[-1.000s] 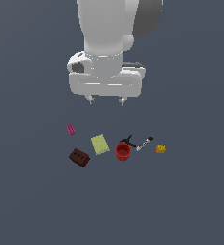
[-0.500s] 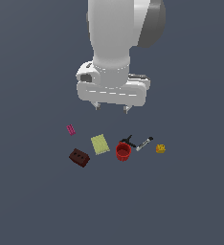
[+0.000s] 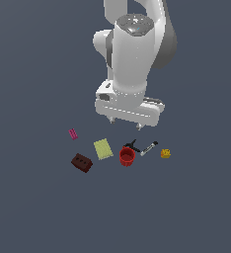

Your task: Pick up a designated object from a clutter of objects.

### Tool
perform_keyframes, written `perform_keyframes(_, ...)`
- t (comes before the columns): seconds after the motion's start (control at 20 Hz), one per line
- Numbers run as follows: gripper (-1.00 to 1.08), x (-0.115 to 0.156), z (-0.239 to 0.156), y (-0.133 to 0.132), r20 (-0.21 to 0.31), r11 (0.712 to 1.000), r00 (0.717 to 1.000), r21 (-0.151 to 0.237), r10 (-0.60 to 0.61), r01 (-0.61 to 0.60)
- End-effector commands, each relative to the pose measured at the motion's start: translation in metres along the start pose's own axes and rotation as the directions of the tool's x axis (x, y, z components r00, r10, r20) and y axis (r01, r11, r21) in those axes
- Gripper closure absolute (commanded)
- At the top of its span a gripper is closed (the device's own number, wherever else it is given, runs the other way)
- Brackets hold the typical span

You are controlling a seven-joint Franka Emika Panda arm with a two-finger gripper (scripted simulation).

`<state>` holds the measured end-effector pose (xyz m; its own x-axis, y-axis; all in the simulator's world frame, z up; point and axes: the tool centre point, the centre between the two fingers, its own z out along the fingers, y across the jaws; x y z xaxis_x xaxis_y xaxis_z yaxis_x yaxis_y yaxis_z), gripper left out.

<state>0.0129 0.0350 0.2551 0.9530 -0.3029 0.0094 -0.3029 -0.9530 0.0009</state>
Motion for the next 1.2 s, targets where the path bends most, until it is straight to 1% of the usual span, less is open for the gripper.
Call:
perform_keyframes(0.0, -0.92, -0.002, 0.014, -0.011, 0.0, 0.999, 0.999, -0.001, 0.044, -0.044)
perform_keyframes(0.25, -0.92, -0.008, 0.043, -0.031, 0.0, 0.992, 0.992, -0.004, 0.128, -0.128)
perform_keyframes(0.55, -0.92, -0.019, 0.077, -0.055, 0.0, 0.974, 0.974, -0.005, 0.228, -0.228)
perform_keyframes(0.85, -0.92, -0.033, 0.111, -0.077, 0.0, 0.945, 0.945, -0.005, 0.326, -0.326)
perform_keyframes(1.15, -0.92, -0.051, 0.144, -0.098, 0.002, 0.908, 0.908, -0.005, 0.42, -0.42)
